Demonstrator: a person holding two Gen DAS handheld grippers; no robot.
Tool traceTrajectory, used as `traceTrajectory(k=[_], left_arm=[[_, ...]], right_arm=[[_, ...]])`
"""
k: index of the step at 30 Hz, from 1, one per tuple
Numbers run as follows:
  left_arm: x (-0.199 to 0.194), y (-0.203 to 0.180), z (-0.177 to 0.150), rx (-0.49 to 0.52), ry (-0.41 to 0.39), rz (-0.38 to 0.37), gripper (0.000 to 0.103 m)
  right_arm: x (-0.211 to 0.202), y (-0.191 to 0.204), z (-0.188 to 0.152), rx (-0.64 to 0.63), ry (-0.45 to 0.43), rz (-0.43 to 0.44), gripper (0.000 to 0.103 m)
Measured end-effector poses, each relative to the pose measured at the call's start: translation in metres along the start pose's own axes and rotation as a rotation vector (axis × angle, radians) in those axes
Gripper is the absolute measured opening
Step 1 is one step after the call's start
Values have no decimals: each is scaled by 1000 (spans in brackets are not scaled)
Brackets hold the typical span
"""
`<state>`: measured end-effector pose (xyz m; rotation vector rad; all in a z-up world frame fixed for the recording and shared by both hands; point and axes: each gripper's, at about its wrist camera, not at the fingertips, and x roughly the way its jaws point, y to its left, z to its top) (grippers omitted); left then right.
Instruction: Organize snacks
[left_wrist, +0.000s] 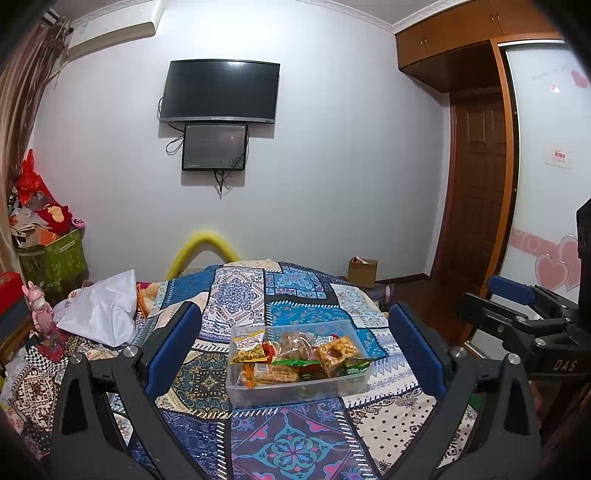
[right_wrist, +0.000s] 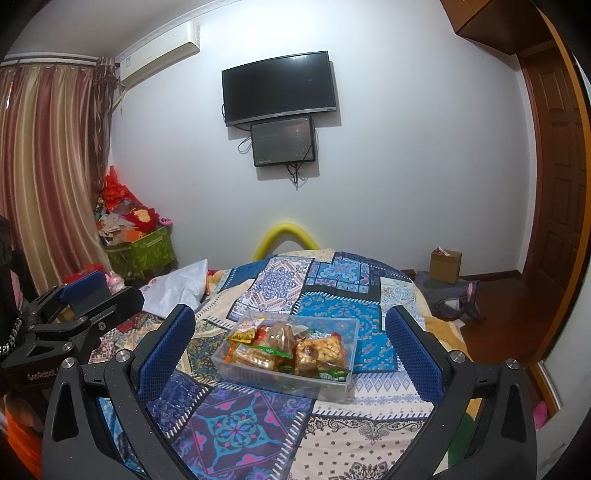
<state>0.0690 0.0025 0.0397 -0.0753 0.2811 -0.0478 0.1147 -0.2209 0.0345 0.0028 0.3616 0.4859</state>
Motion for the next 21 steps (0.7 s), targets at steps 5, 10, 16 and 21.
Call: traceTrajectory(k=[5, 10, 16, 21], left_arm=[[-4, -4, -1, 23, -16, 3, 102], [-4, -6, 0, 21, -11, -2, 102], [-3, -8, -1, 28, -14, 1, 102], [-1, -9, -3, 19, -2, -17, 102]], right_arm=[[0, 0, 1, 1, 3, 1, 103], [-2, 2, 3, -5, 2, 0, 103], [-1, 1, 3, -6, 4, -6, 103], [1, -2, 2, 5, 10, -7, 103]])
